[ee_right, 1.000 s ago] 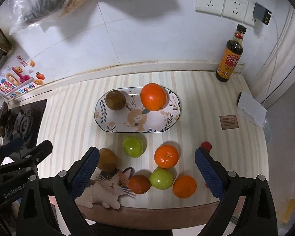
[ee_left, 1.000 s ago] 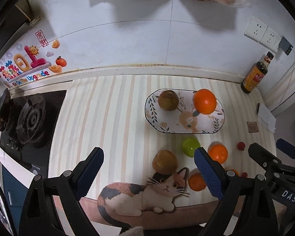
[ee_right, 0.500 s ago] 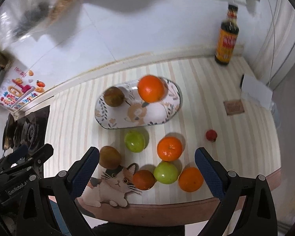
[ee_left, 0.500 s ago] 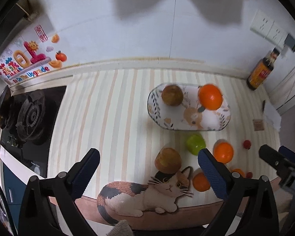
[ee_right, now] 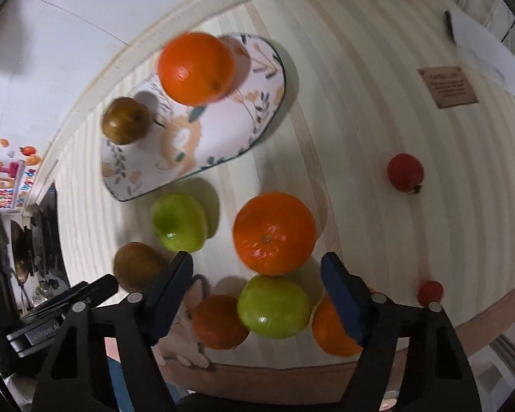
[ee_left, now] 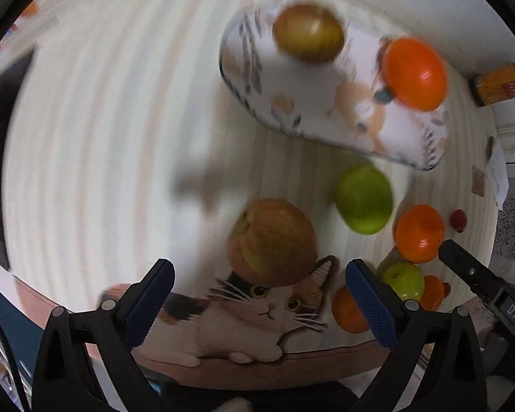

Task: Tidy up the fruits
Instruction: 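Grasp an orange with the right tool while the left tool grasps a red apple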

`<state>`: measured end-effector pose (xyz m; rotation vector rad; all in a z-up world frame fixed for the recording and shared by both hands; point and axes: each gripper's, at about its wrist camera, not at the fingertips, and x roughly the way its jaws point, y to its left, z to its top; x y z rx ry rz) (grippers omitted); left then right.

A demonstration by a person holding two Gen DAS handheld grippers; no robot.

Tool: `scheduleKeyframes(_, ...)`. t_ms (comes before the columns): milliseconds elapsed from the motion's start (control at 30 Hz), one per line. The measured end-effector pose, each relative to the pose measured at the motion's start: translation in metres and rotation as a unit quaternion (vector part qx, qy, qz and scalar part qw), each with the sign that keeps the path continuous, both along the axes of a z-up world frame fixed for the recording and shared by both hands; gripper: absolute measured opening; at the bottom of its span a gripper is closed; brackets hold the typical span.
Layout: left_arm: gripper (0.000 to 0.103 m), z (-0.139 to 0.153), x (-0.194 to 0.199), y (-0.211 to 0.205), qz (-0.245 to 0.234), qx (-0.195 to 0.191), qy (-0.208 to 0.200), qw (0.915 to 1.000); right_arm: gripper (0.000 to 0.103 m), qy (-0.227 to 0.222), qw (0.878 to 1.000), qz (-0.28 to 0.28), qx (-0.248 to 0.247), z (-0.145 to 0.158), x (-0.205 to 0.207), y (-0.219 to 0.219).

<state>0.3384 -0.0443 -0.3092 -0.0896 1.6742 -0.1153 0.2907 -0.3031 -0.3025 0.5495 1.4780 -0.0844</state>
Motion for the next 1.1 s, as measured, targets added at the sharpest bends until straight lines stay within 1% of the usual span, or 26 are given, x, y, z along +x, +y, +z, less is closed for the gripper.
scheduleKeyframes(67, 0.102, -0.018, 0.004, 0.0, 0.006, -0.004, 0.02, 0.9998, 0.077, 0.008, 1.0, -0.002, 0.001, -0.009, 0.005, 0.0)
scheduleKeyframes(133, 0.101, -0.028, 0.006, -0.001, 0.005, -0.001, 0.024, 0.9997, 0.077, 0.014, 1.0, -0.002, -0.002, -0.016, 0.011, 0.0)
scheduleKeyframes(167, 0.096, -0.032, 0.006, -0.001, 0.007, -0.003, 0.023, 0.9997, 0.077, 0.018, 1.0, 0.0, -0.006, -0.02, 0.014, 0.001)
scheduleKeyframes(233, 0.09, -0.035, 0.006, -0.001, 0.011, -0.012, 0.022, 0.9996, 0.076, 0.025, 1.0, 0.006, -0.015, -0.028, 0.02, 0.003)
scheduleKeyframes(267, 0.084, -0.036, 0.006, -0.002, 0.013, -0.02, 0.02, 0.9995, 0.075, 0.03, 0.999, 0.007, -0.015, -0.032, 0.023, 0.004)
scheduleKeyframes(300, 0.08, -0.036, 0.006, -0.003, 0.014, -0.028, 0.018, 0.9993, 0.072, 0.037, 0.999, 0.01, -0.013, -0.036, 0.026, 0.006)
scheduleKeyframes(333, 0.07, -0.035, 0.006, -0.004, 0.014, -0.036, 0.015, 0.9991, 0.07, 0.043, 0.999, 0.012, -0.017, -0.041, 0.027, 0.007)
scheduleKeyframes(367, 0.068, -0.032, 0.005, -0.008, 0.012, -0.037, 0.011, 0.9992, 0.069, 0.043, 0.999, 0.016, -0.022, -0.043, 0.028, 0.008)
scheduleKeyframes(467, 0.067, -0.027, 0.001, -0.016, -0.019, -0.007, -0.009, 0.9997, 0.068, 0.042, 0.999, 0.027, -0.022, -0.043, 0.029, 0.013)
scheduleKeyframes(567, 0.067, -0.025, -0.005, -0.02, -0.042, 0.016, -0.022, 0.9988, 0.068, 0.046, 0.997, 0.053, -0.021, -0.04, 0.028, 0.022)
scheduleKeyframes(633, 0.067, -0.024, -0.007, -0.02, -0.043, 0.013, -0.025, 0.9987, 0.068, 0.051, 0.996, 0.064, -0.02, -0.041, 0.03, 0.028)
scheduleKeyframes(800, 0.067, -0.021, -0.004, -0.02, -0.039, 0.01, -0.032, 0.9987, 0.069, 0.051, 0.996, 0.069, -0.034, -0.045, 0.03, 0.034)
scheduleKeyframes(900, 0.067, -0.019, -0.002, -0.019, -0.035, 0.007, -0.037, 0.9987, 0.068, 0.044, 0.996, 0.071, -0.04, -0.044, 0.029, 0.038)
scheduleKeyframes(1000, 0.067, -0.012, 0.004, -0.013, -0.035, 0.015, -0.046, 0.9982, 0.068, 0.037, 0.996, 0.071, -0.046, -0.041, 0.026, 0.041)
scheduleKeyframes(1067, 0.067, -0.009, 0.005, -0.013, -0.032, 0.008, -0.05, 0.9982, 0.068, 0.03, 0.996, 0.07, -0.051, -0.036, 0.024, 0.039)
scheduleKeyframes(1100, 0.067, -0.004, 0.006, -0.012, -0.032, 0.005, -0.051, 0.9982, 0.068, 0.025, 0.997, 0.066, -0.045, -0.031, 0.024, 0.038)
